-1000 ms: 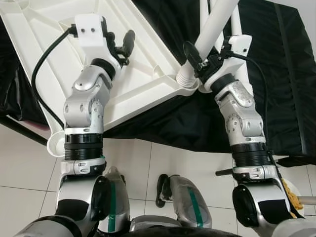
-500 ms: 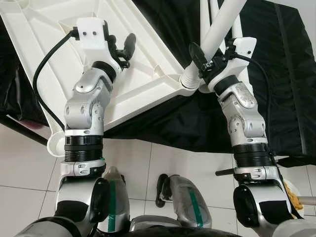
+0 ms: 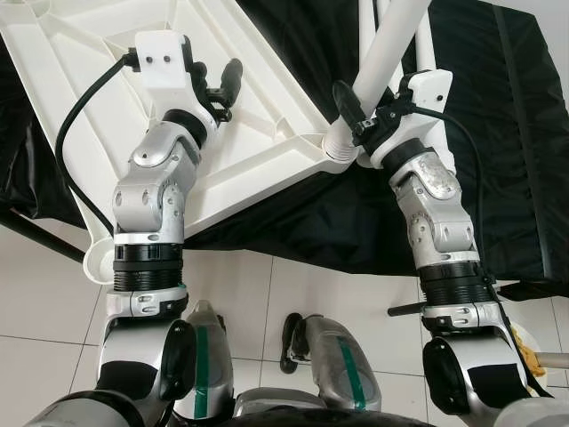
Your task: Building children table
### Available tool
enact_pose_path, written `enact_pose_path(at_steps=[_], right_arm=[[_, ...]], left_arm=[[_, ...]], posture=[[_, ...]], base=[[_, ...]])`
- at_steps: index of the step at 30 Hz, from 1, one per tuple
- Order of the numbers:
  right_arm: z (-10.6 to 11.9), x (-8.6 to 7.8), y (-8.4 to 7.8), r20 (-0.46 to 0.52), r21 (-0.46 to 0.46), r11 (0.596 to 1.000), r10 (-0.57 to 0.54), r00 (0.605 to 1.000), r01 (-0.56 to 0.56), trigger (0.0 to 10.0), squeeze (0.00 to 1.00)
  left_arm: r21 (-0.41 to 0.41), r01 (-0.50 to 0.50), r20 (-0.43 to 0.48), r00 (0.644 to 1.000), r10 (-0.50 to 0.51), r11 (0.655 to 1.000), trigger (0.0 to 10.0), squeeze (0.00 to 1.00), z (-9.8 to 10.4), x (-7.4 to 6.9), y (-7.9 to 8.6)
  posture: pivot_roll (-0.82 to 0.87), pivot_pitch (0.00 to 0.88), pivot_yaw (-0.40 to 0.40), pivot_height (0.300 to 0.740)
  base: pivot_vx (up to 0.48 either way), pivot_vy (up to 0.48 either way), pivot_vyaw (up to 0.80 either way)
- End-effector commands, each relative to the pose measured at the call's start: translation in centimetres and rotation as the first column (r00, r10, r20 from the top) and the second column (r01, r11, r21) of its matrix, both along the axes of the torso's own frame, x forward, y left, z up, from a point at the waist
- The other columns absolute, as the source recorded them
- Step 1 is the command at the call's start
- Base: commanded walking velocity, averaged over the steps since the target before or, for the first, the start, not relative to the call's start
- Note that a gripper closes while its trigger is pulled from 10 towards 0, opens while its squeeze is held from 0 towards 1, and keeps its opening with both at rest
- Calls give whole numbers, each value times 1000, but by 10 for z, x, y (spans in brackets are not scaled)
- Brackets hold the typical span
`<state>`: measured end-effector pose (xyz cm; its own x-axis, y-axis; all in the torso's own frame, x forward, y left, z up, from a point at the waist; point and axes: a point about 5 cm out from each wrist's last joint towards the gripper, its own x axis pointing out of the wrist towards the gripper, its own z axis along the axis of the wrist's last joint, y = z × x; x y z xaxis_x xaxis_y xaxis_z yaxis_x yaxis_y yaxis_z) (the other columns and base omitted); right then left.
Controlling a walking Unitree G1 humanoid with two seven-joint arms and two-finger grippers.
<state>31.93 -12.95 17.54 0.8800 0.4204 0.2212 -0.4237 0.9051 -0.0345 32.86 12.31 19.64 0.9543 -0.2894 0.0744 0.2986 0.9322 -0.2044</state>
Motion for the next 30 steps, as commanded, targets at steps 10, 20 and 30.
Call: enact_pose_path(at_steps=[10, 20, 30], right_arm=[[-21, -9, 2, -32, -121, 991, 48, 998, -52, 10000, 0], [-25, -17, 7, -13, -112, 988, 108, 994, -108, 10000, 0], [-20, -25, 11, 17, -28, 985, 171, 985, -170, 10000, 0]], left_arm=[[-2, -5, 16, 1000, 5, 1000, 10000, 0, 5, 0, 0], [-6, -4, 16, 1000, 4, 1000, 10000, 0, 6, -1, -1], [-8, -4, 17, 1000, 4, 1000, 10000, 0, 7, -1, 0]], posture=[[120, 81, -76, 740], [118, 91, -73, 740], [118, 94, -69, 740]], base=[[0, 0, 0], [0, 0, 0], [0, 0, 0]])
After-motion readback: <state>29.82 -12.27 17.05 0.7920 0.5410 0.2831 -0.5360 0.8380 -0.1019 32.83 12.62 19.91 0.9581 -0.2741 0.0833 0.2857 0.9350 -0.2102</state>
